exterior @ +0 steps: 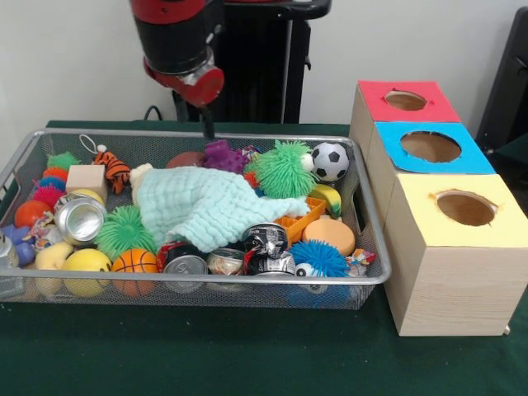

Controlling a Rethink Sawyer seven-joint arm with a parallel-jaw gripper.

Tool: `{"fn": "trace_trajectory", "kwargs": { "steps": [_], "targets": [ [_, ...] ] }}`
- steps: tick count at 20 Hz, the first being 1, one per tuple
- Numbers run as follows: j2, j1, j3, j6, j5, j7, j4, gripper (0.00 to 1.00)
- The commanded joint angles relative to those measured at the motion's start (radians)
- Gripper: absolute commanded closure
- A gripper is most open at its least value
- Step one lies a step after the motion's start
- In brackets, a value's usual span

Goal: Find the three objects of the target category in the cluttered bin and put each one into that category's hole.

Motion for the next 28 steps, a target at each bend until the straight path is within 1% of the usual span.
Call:
{"fn": "trace_trajectory", "kwargs": {
  "steps": [1,3,7,10,15,17,22,25,28],
  "targets": [
    [0.054,-0.081,0.069,-0.012,-0.151,-0.084,-0.111,0.0],
    [0.09,-0.096,0.073,-0.07,-0.184,-0.071,-0.132,0.0],
    [0.125,-0.111,0.073,-0.078,-0.233,-0.044,-0.19,0.0],
    [0.147,-0.128,0.072,-0.083,-0.271,-0.044,-0.241,0.0],
    [0.21,-0.19,0.118,-0.173,-0.317,-0.059,-0.295,0.0],
    [0.235,-0.218,0.146,-0.191,-0.325,-0.066,-0.31,0.0],
    [0.257,-0.247,0.174,-0.198,-0.345,-0.064,-0.337,0.0],
    [0.263,-0.248,0.171,-0.192,-0.367,-0.061,-0.36,0.0],
    [0.282,-0.253,0.165,-0.188,-0.389,-0.064,-0.4,0.0]
  ]
}}
